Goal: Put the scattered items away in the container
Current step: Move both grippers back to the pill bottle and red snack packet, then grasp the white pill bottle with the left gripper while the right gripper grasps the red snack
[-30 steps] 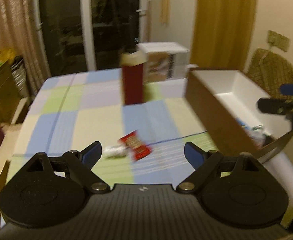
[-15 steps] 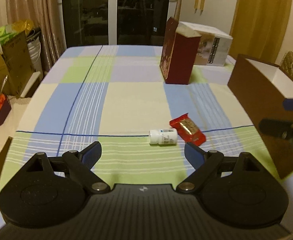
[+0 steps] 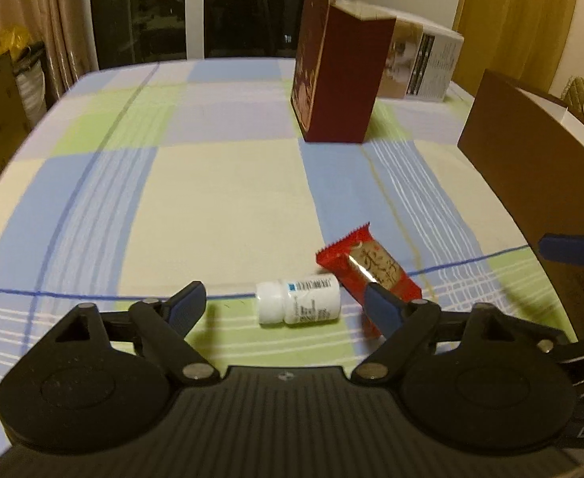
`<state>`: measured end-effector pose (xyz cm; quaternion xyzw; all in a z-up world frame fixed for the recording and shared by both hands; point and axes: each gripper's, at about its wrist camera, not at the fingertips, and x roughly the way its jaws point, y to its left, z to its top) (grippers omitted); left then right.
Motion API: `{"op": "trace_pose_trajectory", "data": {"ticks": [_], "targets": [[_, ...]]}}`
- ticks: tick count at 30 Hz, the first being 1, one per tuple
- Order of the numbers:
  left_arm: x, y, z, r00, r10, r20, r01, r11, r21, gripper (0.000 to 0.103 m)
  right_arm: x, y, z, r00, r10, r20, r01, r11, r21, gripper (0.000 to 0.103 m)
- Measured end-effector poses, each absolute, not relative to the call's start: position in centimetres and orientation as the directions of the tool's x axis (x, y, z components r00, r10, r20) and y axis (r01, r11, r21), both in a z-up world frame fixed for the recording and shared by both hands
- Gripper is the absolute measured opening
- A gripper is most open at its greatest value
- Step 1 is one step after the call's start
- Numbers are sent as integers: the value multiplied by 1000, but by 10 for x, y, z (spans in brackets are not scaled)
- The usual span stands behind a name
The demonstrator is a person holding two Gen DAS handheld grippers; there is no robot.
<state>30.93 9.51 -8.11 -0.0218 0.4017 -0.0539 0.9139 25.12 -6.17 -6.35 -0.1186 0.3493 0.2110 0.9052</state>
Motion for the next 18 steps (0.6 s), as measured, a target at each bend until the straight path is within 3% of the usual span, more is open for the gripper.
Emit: {"op": "trace_pose_trajectory", "data": {"ticks": [2,4,6,9,11,18], "targets": [[311,93,-85,668,-111,-736,89,994,-69,74,254,-62,-66,665,299,-685,-462,884,-63,89],[311,93,-86,668,-103,-737,91,994,-56,55,257,-63,-66,665,302,-683,-461,886,-57,89],[311,97,-86,662,-98,-743,83,995,-58,42,260,-60,-67,663,309,-682,-465,884,-53,89],[310,104,-80,661,-82,-746,74,996,-44,41,265,-55,-70,656,326,-681,-480,876,-42,89],[310,109,-75,666,-69,-743,63,997,-36,41,270,-49,-73,642,345,-685,-501,865,-33,73],[308,126,-67,670,-58,-740,47,998,-35,41,286,-26,-89,612,381,-693,-547,837,-23,72]]}}
